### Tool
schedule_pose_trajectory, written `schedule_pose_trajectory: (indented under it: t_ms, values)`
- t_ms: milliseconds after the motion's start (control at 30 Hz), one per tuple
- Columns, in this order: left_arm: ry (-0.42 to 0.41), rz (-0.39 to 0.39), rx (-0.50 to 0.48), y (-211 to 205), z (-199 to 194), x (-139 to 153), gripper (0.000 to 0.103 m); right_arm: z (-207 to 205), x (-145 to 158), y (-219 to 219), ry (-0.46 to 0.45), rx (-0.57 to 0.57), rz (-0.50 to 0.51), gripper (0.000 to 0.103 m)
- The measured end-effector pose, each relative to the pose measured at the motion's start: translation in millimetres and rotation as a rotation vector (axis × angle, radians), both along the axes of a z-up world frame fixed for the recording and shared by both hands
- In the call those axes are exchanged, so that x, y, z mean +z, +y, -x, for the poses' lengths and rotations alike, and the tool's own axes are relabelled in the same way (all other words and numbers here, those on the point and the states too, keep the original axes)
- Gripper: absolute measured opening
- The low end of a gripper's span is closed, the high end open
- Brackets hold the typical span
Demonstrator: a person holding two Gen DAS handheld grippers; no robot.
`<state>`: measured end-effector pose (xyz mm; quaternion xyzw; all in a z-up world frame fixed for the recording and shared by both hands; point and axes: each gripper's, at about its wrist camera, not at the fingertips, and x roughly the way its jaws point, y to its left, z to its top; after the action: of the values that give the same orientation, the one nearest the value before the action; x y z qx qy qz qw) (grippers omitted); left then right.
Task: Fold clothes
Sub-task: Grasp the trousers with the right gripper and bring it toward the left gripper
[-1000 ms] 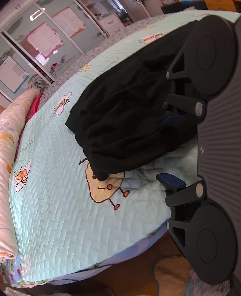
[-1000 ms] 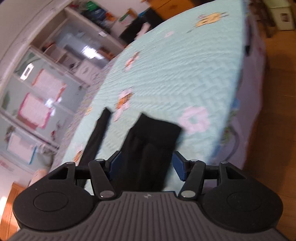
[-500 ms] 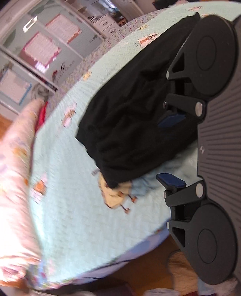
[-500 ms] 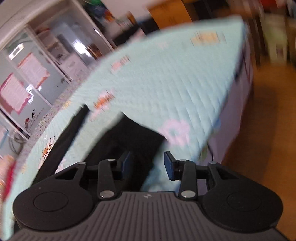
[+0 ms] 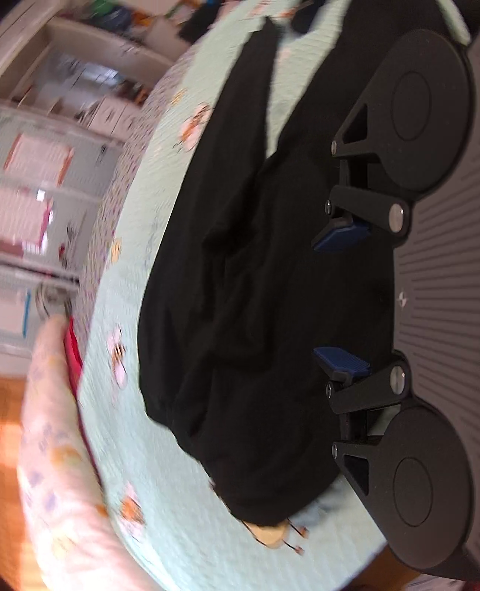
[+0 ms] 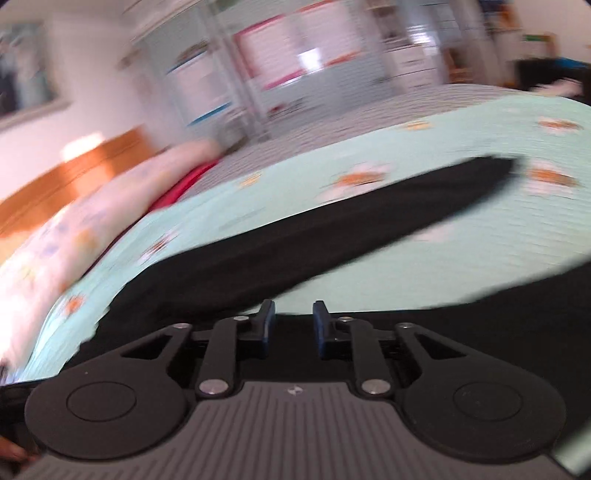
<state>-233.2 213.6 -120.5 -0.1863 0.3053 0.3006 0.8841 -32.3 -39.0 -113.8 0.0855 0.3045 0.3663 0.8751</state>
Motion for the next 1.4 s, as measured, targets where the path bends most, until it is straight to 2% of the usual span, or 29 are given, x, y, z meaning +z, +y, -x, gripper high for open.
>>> schedule_pose_trajectory:
  t_ms: [233, 333, 433, 500, 600, 733, 800, 867, 967, 1067, 1100, 1133, 1167, 1267, 1333, 1400]
  values:
    - [0.028, -0.12, -0.019, 0.1, -16.1, -47.3, 0.06, -9.8, 9.9, 135.8, -0.113, 0.228, 0.051, 0.023]
    - [0.016, -0.238, -0.035, -4.1, -19.4, -61.4, 0.07, -29.2, 0.7, 200.0, -0.091, 0.288, 0.114, 0.023]
    - [0.005, -0.246, -0.039, 2.2, -22.9, -65.0, 0.075, -59.9, -27.3, 269.3, -0.071, 0.321, 0.241, 0.023]
    - [-0.003, -0.211, -0.049, 11.4, -22.8, -63.6, 0.076, -92.4, -53.9, 312.7, -0.06, 0.313, 0.382, 0.022]
    - [-0.009, -0.169, -0.071, 22.4, -23.2, -61.2, 0.076, -136.9, -56.6, 353.3, -0.14, 0.259, 0.45, 0.021]
    - [-0.027, -0.129, -0.084, 33.0, -19.1, -58.0, 0.076, -167.4, -28.7, 356.1, -0.007, 0.088, 0.436, 0.024]
    - [-0.036, -0.112, -0.084, 35.3, -17.7, -57.9, 0.076, -141.1, -13.0, 356.2, -0.044, 0.157, 0.392, 0.024]
    - [-0.051, -0.091, -0.082, 38.7, -15.4, -57.9, 0.076, -104.6, -10.8, 373.7, -0.035, 0.316, 0.366, 0.024]
    - [-0.08, -0.054, -0.074, 45.5, -10.4, -57.9, 0.075, -57.3, -30.4, 425.1, -0.001, 0.508, 0.426, 0.024]
    - [-0.109, -0.031, -0.07, 51.3, -2.2, -57.9, 0.075, -53.6, -46.3, 475.5, -0.094, 0.527, 0.486, 0.023]
    - [-0.113, -0.028, -0.072, 53.1, -0.9, -58.0, 0.075, -69.5, -43.4, 487.6, -0.073, 0.485, 0.472, 0.023]
    - [-0.113, -0.027, -0.075, 54.3, -1.3, -58.1, 0.075, -79.0, -39.4, 495.5, -0.066, 0.447, 0.461, 0.019]
    - [-0.115, -0.026, -0.075, 53.8, -1.3, -57.5, 0.075, -72.3, -32.6, 492.9, -0.093, 0.419, 0.463, 0.015]
    - [-0.124, -0.006, -0.062, 54.9, -2.9, -56.5, 0.075, -48.9, -14.0, 483.4, -0.164, 0.365, 0.461, 0.016]
    - [-0.128, 0.002, -0.059, 51.4, -2.7, -56.0, 0.075, -13.8, -14.8, 468.7, -0.14, 0.505, 0.427, 0.016]
    - [-0.131, 0.009, -0.056, 47.8, -2.5, -55.6, 0.075, 10.5, -27.1, 468.1, -0.108, 0.573, 0.456, 0.016]
